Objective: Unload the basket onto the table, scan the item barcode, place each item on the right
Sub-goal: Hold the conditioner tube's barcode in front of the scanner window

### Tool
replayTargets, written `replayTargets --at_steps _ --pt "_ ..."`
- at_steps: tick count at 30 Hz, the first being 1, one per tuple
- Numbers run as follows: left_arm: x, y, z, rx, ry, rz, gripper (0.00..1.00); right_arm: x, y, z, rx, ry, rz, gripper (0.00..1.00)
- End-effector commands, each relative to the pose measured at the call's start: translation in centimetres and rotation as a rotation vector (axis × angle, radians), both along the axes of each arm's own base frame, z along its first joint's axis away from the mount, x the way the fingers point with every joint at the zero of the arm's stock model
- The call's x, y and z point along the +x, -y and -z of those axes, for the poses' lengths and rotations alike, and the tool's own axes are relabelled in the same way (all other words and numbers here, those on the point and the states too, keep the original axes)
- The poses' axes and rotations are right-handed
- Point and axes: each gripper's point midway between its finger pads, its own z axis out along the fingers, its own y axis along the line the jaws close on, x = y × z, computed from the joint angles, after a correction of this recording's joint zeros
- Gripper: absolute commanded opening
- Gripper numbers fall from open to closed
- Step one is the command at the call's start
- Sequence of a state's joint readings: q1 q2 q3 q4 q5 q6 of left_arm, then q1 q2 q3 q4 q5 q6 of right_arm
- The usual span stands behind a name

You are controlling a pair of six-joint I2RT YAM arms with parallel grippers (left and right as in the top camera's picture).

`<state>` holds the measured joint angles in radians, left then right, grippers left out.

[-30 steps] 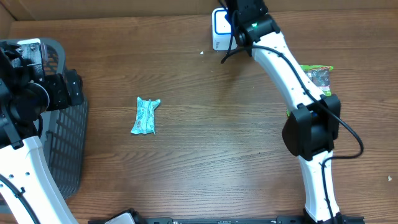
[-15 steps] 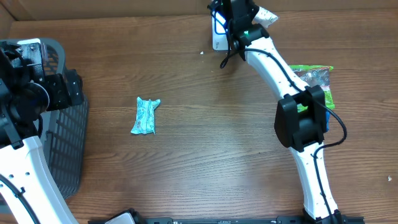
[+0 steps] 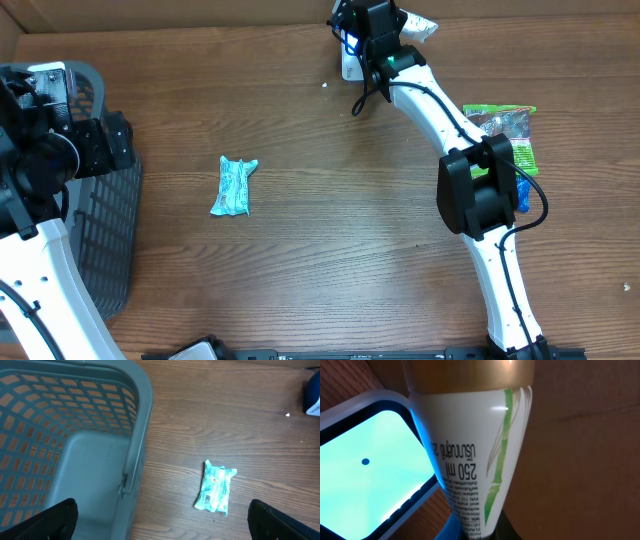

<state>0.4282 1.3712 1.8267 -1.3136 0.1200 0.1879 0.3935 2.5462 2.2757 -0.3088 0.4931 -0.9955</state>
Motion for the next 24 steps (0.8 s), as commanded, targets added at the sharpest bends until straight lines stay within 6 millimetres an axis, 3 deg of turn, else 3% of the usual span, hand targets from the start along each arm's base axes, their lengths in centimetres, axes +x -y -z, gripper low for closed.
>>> replayTargets --at_steps 1,24 --pt "0.11 -0.04 -0.41 0.012 0.010 0.015 1.00 0.48 -0.01 -3.08 0.021 0.064 0.003 0.04" --pt "0.11 -0.04 -0.41 0.012 0.010 0.015 1.00 0.25 0.28 -2.53 0.010 0.042 0.015 0.04"
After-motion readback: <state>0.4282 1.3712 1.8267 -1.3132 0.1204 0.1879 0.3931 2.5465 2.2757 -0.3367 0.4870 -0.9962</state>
